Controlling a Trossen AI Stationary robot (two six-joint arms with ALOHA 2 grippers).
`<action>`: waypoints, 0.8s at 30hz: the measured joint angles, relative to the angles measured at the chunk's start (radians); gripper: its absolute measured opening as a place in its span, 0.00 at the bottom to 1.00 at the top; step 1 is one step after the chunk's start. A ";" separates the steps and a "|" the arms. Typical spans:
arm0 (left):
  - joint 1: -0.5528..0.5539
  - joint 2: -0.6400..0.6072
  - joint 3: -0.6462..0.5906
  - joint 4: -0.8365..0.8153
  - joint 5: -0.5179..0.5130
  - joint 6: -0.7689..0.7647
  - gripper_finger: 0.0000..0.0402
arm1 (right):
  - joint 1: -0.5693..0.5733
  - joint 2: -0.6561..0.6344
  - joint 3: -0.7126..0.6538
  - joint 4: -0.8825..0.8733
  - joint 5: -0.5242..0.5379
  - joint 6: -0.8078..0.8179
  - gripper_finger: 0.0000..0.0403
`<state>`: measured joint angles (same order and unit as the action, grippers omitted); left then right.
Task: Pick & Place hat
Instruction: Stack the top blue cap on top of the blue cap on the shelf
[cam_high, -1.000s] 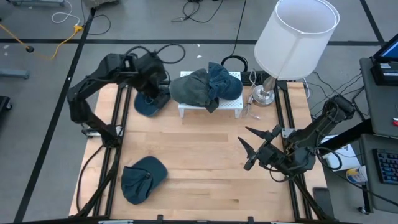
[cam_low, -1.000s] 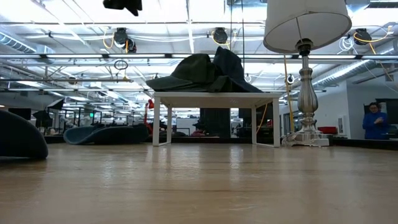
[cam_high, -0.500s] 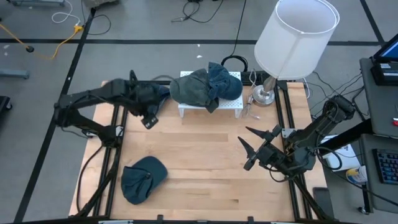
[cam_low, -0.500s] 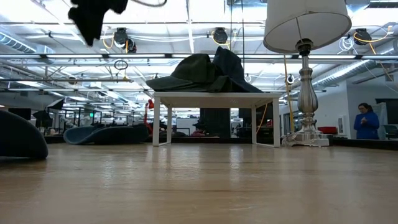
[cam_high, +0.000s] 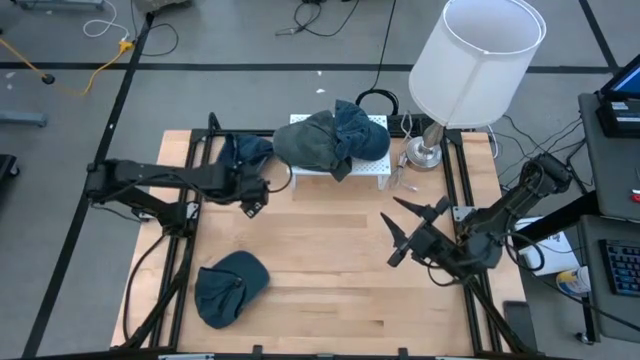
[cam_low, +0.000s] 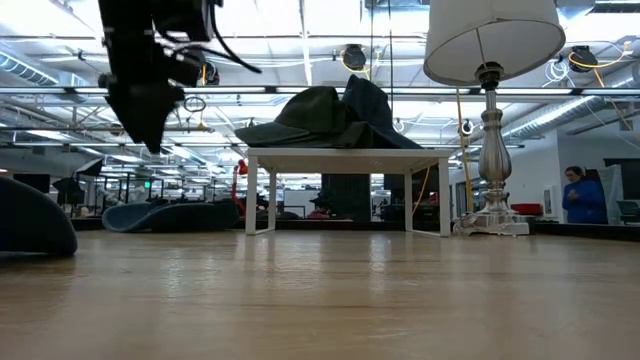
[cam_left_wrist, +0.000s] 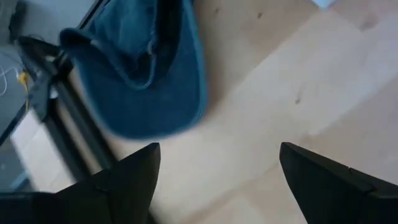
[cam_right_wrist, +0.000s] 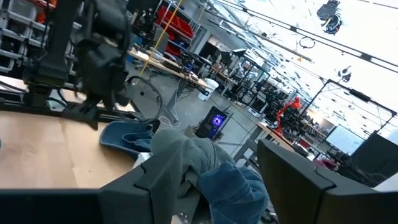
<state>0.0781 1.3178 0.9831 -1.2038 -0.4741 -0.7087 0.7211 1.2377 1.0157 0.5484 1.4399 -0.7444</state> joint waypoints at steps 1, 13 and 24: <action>0.000 0.000 -0.029 0.050 -0.014 0.001 0.84 | -0.005 0.000 0.000 0.000 -0.001 0.000 0.50; 0.004 0.000 -0.332 0.452 -0.291 -0.086 0.79 | -0.065 0.000 0.000 0.000 -0.001 -0.043 0.50; 0.157 0.002 -0.547 0.904 -0.335 0.205 0.76 | -0.099 0.000 0.000 0.000 -0.002 -0.045 0.50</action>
<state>0.2347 1.3197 0.4363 -0.2996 -0.8086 -0.5032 0.6216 1.2377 1.0157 0.5484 1.4384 -0.7898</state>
